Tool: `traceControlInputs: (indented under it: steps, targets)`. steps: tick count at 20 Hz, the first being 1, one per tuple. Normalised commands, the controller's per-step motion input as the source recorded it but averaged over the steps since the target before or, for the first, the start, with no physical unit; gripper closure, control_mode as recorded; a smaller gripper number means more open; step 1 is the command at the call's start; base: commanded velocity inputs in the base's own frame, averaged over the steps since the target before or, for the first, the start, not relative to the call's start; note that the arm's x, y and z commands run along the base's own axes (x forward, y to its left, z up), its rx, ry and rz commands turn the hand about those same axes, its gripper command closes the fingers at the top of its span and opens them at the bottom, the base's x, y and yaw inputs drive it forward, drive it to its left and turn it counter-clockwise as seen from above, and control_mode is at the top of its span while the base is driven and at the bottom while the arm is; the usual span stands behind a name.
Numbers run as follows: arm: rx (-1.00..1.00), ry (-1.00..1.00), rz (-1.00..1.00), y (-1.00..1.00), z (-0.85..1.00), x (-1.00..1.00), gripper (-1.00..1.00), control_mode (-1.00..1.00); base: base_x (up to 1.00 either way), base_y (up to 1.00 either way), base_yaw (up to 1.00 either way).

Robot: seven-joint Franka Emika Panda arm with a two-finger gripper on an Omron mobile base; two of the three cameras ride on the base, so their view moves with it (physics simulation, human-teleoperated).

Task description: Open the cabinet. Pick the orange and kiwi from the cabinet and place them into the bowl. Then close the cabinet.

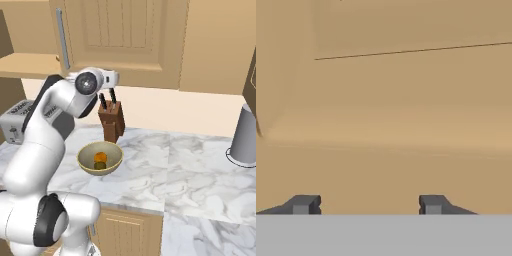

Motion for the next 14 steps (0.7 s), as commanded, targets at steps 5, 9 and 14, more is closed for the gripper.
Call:
traceControlInputs:
  steps: [5, 9, 14]
  targets:
    - [0.0, 0.11, -0.12, -0.14, 0.01, -0.16, -1.0, -1.0, 0.0, 0.0, 0.0]
    - [-0.03, 0.14, -0.11, -0.23, 0.16, -0.42, -1.0, -1.0, 0.0, 0.0, 0.0]
    - [-0.06, 0.06, -0.1, -0.14, 0.34, -0.49, -1.0, -1.0, 0.0, 0.0, 0.0]
